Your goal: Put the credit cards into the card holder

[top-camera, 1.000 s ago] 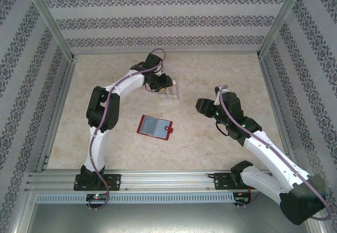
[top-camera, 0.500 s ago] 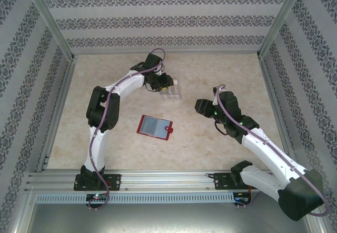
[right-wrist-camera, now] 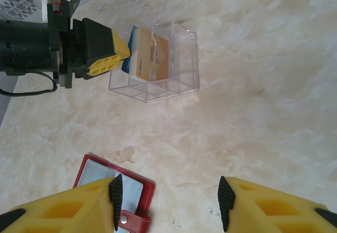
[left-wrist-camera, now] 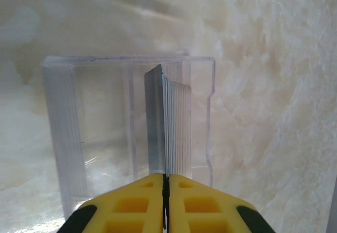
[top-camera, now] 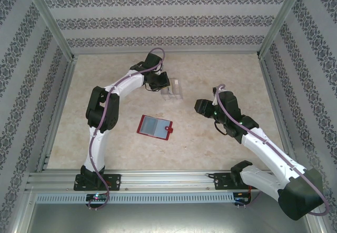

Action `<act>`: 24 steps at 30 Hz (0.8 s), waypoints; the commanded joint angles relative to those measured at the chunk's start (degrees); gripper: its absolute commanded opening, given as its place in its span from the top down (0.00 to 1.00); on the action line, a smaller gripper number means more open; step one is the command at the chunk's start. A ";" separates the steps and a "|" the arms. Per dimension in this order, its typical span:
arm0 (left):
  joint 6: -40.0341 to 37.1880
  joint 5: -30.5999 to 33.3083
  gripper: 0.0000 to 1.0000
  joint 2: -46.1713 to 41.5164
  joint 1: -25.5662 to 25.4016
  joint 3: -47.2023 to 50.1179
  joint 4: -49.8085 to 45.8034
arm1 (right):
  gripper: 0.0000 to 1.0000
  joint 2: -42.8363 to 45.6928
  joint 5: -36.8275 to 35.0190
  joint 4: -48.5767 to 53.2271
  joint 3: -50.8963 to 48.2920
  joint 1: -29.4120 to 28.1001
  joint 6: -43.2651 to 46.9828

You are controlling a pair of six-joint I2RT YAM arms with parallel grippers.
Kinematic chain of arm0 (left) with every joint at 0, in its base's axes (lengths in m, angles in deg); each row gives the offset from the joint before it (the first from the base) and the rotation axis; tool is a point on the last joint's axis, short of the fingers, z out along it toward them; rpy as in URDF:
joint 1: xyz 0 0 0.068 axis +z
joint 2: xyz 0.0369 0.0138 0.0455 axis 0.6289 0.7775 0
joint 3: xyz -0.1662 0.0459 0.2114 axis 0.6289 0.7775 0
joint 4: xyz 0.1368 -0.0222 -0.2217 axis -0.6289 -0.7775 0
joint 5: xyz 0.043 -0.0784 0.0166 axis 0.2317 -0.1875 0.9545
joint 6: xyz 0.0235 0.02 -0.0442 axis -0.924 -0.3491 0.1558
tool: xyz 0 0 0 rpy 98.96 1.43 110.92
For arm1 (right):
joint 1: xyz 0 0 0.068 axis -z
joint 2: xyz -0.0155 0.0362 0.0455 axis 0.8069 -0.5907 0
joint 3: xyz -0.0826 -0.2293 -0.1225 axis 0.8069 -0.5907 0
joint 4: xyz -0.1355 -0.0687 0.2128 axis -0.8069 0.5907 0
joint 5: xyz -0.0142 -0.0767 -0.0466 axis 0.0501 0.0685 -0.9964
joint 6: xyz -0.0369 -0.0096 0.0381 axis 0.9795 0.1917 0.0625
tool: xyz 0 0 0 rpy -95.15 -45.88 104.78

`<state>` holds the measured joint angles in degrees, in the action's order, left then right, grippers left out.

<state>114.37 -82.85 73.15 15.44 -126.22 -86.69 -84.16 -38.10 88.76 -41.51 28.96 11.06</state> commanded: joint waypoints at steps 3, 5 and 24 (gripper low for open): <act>-0.75 0.89 0.97 -1.66 0.20 -1.87 -3.40 | 0.47 -0.33 0.71 -0.68 -0.52 0.58 -0.93; -0.94 1.17 0.99 -1.81 0.23 -1.84 -3.74 | 0.47 -0.18 0.73 -0.71 -0.55 0.63 -0.96; -4.93 1.07 1.00 -8.46 1.64 1.76 -4.51 | 0.46 -1.51 0.59 -1.24 -0.90 0.76 -1.10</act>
<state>111.68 -80.93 67.86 16.60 -125.13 -90.12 -85.36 -37.64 88.72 -41.51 28.96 10.38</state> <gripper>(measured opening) 0.066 0.536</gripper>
